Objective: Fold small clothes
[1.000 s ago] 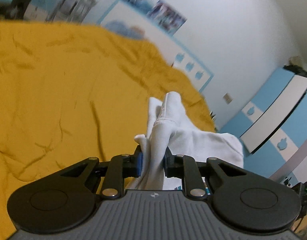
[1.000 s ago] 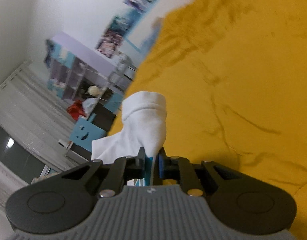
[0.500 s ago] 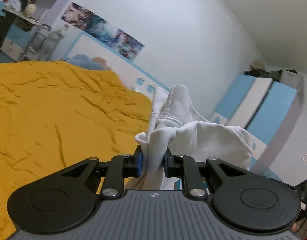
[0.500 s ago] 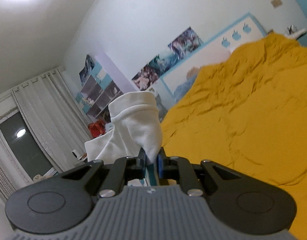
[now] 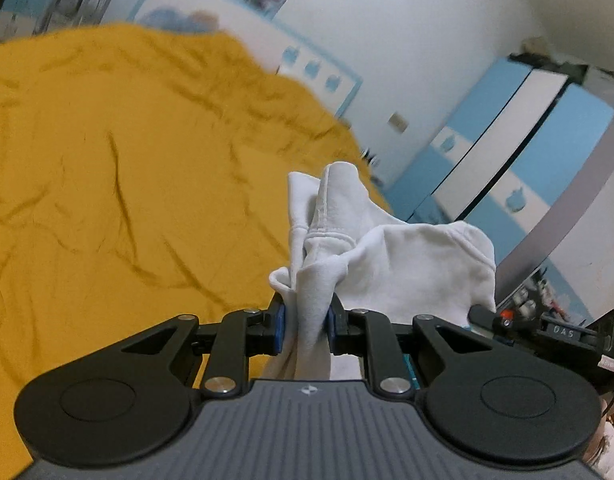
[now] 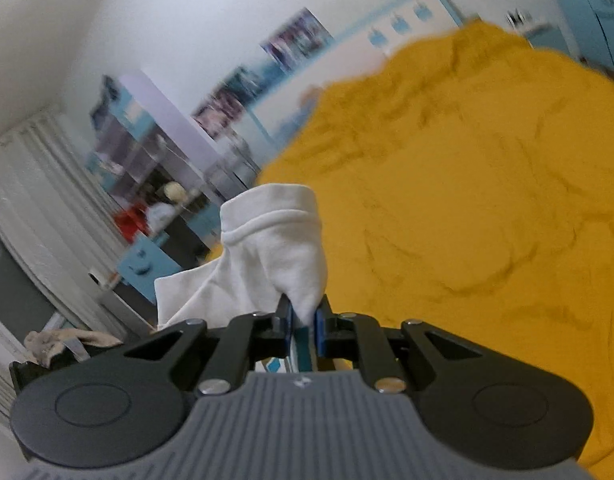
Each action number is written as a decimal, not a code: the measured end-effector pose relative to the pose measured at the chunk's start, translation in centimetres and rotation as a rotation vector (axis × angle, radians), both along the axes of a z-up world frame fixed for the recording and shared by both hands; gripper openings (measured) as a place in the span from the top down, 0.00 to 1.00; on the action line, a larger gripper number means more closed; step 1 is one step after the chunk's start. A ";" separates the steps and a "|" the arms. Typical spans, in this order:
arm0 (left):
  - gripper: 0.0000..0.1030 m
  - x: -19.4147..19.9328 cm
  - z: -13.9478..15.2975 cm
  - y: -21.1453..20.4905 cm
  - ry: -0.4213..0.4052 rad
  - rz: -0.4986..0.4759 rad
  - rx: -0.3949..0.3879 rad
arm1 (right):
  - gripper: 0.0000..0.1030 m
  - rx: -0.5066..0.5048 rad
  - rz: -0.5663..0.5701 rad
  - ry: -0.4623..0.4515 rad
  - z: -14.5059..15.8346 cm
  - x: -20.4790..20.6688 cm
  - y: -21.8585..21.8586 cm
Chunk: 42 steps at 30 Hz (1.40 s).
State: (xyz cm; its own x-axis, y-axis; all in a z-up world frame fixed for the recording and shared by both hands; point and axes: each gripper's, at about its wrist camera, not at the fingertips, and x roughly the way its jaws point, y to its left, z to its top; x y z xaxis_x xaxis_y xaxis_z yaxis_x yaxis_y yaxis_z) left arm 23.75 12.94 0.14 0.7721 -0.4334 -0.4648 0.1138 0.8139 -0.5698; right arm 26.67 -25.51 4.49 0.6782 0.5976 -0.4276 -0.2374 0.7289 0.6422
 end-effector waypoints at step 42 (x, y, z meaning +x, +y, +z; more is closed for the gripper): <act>0.87 1.6 -5.3 -2.2 0.185 -0.005 0.251 | 0.96 -0.405 -0.003 0.092 -10.7 5.1 4.3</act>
State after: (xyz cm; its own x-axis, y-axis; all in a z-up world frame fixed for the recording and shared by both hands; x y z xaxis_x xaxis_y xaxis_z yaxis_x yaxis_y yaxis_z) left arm 25.35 10.72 -5.20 0.6625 -0.2908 -0.6903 0.0311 0.9315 -0.3625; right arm 31.78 -21.21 -6.22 0.6275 0.3667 -0.6869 -0.1902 0.9276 0.3214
